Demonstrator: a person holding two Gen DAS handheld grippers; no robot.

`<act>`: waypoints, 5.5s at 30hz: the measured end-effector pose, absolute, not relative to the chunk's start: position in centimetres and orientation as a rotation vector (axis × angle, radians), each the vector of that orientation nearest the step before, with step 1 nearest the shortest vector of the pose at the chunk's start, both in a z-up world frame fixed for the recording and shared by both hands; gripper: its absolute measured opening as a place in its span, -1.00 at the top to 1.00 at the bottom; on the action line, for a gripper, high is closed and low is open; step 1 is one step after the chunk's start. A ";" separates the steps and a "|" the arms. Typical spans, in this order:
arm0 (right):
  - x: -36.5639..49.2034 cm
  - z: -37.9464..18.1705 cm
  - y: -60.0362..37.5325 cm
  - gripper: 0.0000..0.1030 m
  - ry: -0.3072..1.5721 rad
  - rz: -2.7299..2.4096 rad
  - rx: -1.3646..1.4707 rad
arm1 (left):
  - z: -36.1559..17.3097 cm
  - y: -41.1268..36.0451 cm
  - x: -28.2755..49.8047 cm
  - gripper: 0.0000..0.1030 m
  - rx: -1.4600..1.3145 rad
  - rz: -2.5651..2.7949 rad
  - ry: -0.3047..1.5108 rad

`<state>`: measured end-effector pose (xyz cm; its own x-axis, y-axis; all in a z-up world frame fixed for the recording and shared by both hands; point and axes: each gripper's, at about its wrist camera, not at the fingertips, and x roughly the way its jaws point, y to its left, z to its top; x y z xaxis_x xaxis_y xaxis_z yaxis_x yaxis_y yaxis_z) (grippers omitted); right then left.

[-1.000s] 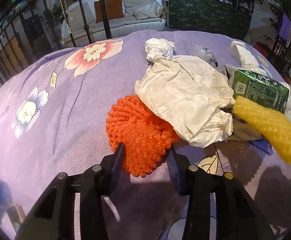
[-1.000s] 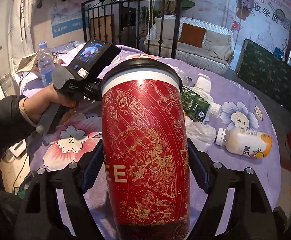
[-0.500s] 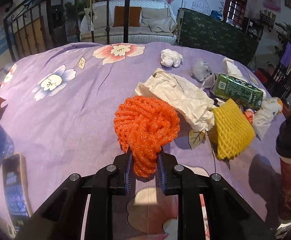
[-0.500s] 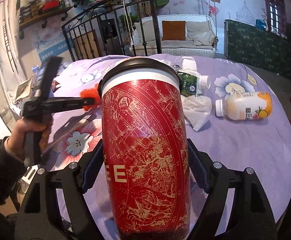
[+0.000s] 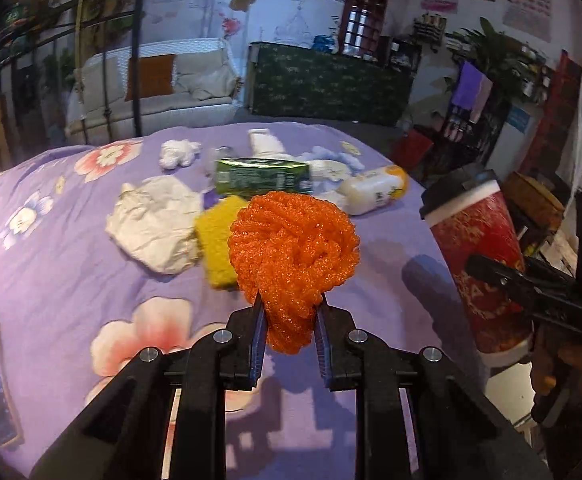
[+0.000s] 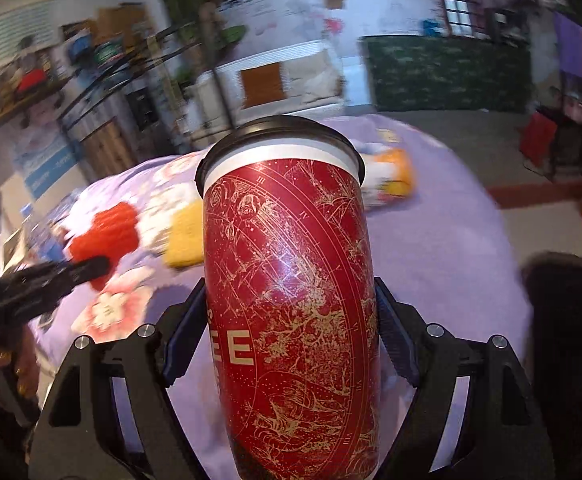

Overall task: Collect trash
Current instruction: 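Carry both items to the black bin and open both grippers to drop them, then move both tools back over the bed toward the remaining trash, then grasp the crumpled paper with the left gripper while the right gripper grasps the yellow net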

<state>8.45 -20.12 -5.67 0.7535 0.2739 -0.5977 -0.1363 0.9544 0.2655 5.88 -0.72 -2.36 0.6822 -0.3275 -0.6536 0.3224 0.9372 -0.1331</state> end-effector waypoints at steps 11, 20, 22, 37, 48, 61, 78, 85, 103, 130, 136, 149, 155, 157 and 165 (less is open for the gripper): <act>8.8 -9.7 -39.4 -0.51 0.951 -0.247 0.350 | -2.4 -14.5 6.4 0.60 0.084 -0.752 0.734; 15.7 -20.4 -44.7 -0.51 1.328 -0.254 0.448 | -3.4 -19.8 5.3 0.60 0.147 -0.864 0.783; 17.0 -22.2 -45.4 -0.50 1.368 -0.240 0.531 | -3.5 -20.2 4.9 0.60 0.153 -0.877 0.794; 19.5 -23.0 -48.9 -0.51 1.363 -0.333 0.543 | -4.8 -23.1 3.7 0.60 0.199 -0.913 0.861; 9.1 -8.4 -47.6 -0.70 0.810 -0.546 0.336 | -6.3 -30.4 5.0 0.60 0.229 -1.052 0.976; -0.9 -2.7 -50.9 -0.81 0.537 -0.776 0.447 | -9.3 -38.8 4.9 0.55 0.335 -1.097 1.113; -2.6 -4.3 -47.4 -0.83 0.510 -0.704 0.488 | -8.4 -36.0 2.9 -0.73 0.360 -1.085 0.965; -0.3 -4.6 -45.7 -0.84 0.531 -0.580 0.523 | -6.2 -31.7 2.3 -0.77 0.328 -1.007 0.862; 10.1 -5.3 -30.9 -0.84 0.674 -0.047 0.405 | -5.6 -13.8 6.9 -0.79 0.102 -0.557 0.826; 16.9 -5.8 -6.7 -0.84 0.801 0.397 -0.002 | -8.1 10.7 16.8 -0.34 -0.387 -0.126 0.855; 17.3 -5.9 -6.0 -0.84 0.804 0.395 -0.029 | -9.6 11.0 18.1 0.10 -0.447 -0.144 0.901; 19.5 -6.5 -2.4 -0.84 0.816 0.437 -0.095 | -5.3 11.6 13.1 0.78 -0.360 -0.058 0.741; 21.6 -7.6 0.5 -0.83 0.857 0.461 -0.165 | -3.8 11.8 10.0 0.78 -0.307 -0.007 0.686; 22.2 -8.3 1.4 -0.74 0.876 0.455 -0.205 | -3.8 11.9 9.6 0.79 -0.320 -0.006 0.691; 24.0 -9.7 1.8 0.23 0.899 0.372 -0.233 | -4.2 12.0 8.9 0.79 -0.341 0.005 0.702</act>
<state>24.04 1.84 -9.66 0.5648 0.2161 -0.7964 -0.4092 0.9115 -0.0428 8.89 12.00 -4.17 0.7662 -0.1090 -0.6333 -0.1183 0.9447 -0.3058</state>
